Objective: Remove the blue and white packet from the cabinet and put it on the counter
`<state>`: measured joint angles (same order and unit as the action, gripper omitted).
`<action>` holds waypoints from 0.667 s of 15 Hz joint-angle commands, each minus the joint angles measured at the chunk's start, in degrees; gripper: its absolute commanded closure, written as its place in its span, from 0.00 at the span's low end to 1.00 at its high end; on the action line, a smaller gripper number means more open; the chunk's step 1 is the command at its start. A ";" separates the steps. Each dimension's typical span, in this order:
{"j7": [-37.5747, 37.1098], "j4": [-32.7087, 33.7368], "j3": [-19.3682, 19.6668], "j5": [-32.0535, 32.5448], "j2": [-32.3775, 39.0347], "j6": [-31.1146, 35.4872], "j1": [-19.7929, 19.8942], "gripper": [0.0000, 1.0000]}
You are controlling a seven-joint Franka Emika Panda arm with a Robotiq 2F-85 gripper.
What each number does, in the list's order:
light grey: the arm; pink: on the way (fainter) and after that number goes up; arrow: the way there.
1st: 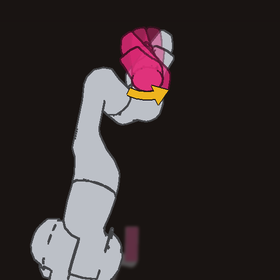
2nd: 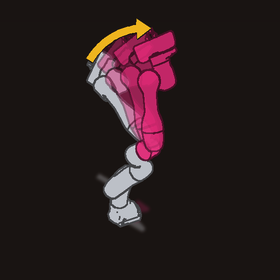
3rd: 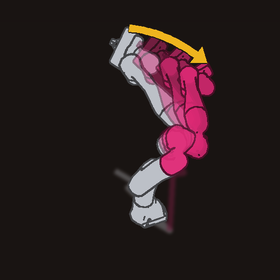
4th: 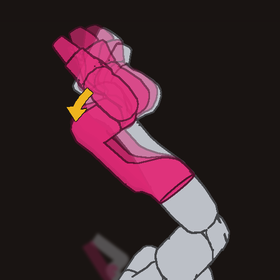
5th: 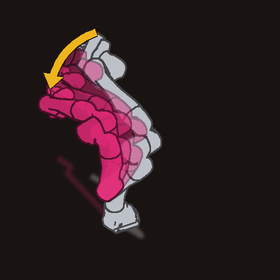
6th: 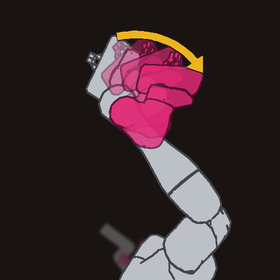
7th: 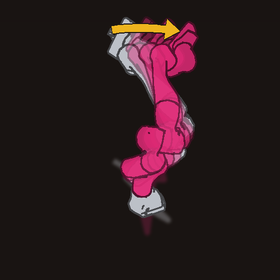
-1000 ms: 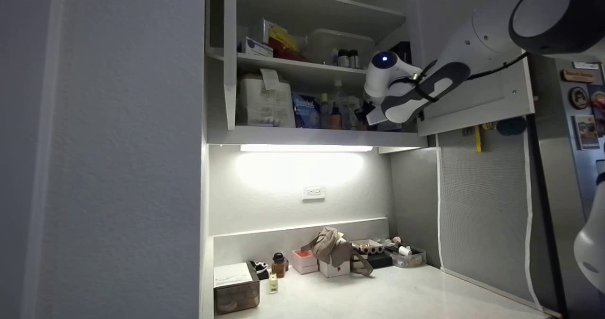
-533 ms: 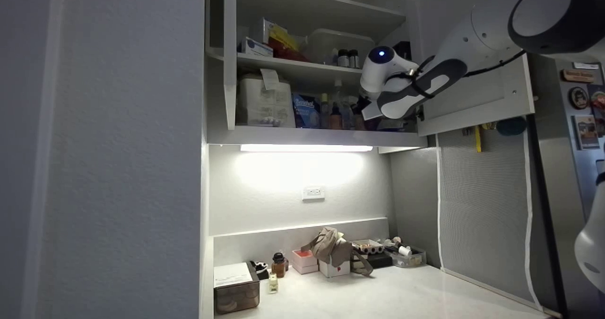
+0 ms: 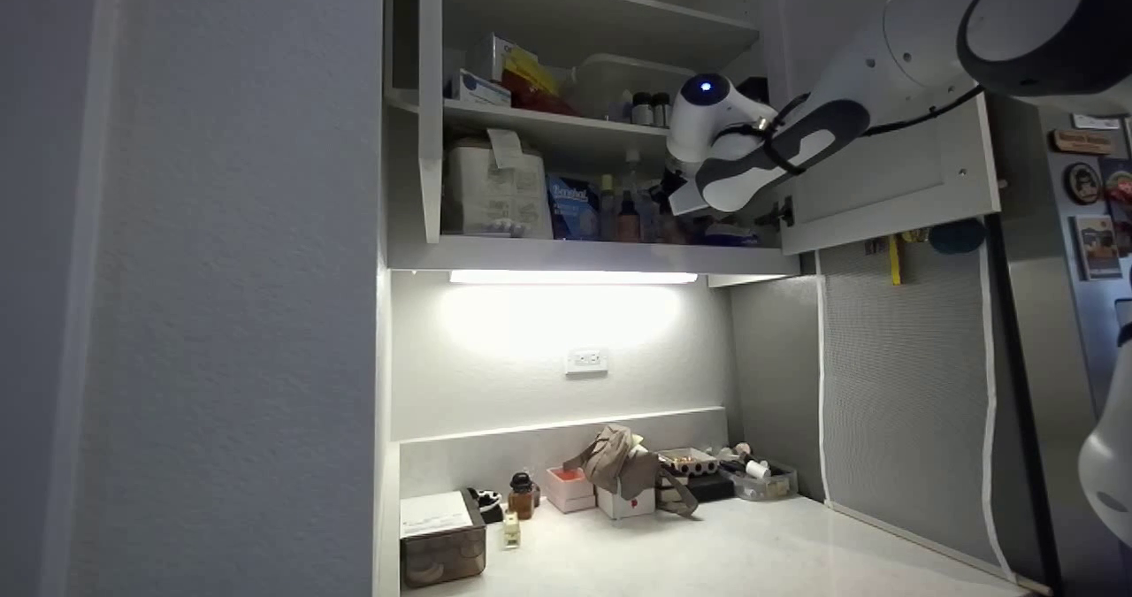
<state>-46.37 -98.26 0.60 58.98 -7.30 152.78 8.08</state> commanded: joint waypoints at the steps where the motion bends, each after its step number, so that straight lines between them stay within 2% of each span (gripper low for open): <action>1: 1.17 0.67 -0.65 -1.42 -1.33 -5.22 -0.61 1.00; 10: 0.26 0.48 -0.18 -0.25 -5.49 -11.30 -0.73 1.00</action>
<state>-46.39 -98.06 0.54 58.55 -11.14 143.81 7.52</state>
